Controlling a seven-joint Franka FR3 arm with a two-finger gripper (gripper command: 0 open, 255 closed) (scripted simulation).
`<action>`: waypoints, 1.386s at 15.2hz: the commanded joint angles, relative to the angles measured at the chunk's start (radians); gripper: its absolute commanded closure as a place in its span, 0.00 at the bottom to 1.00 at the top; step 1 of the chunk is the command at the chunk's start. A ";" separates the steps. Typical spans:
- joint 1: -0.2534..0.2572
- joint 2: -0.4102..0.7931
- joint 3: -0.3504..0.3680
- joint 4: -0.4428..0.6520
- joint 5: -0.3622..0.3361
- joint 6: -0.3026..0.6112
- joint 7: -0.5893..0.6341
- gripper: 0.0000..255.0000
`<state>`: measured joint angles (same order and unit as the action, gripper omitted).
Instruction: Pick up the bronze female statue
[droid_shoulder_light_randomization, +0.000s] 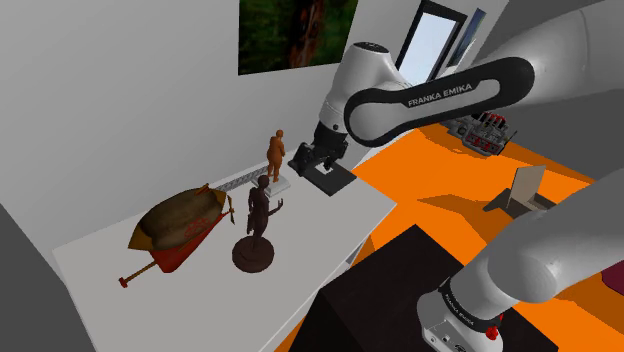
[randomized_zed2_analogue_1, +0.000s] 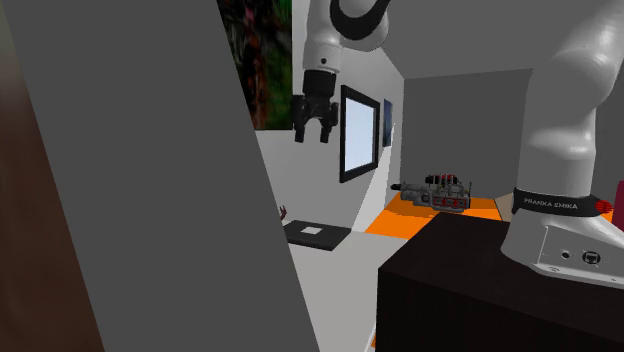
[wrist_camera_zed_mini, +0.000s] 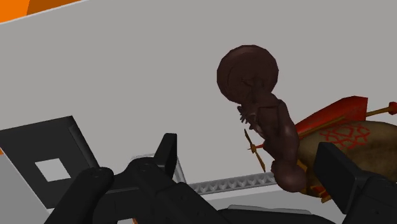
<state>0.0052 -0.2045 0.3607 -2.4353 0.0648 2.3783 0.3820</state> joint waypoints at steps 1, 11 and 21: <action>-0.008 0.091 0.029 0.037 -0.047 0.052 0.071 0.00; 0.072 0.521 0.012 0.310 -0.361 0.164 0.428 0.00; 0.119 0.640 -0.041 0.344 -0.440 0.241 0.499 0.00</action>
<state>0.1219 0.4289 0.3230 -2.0939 -0.3715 2.6153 0.8777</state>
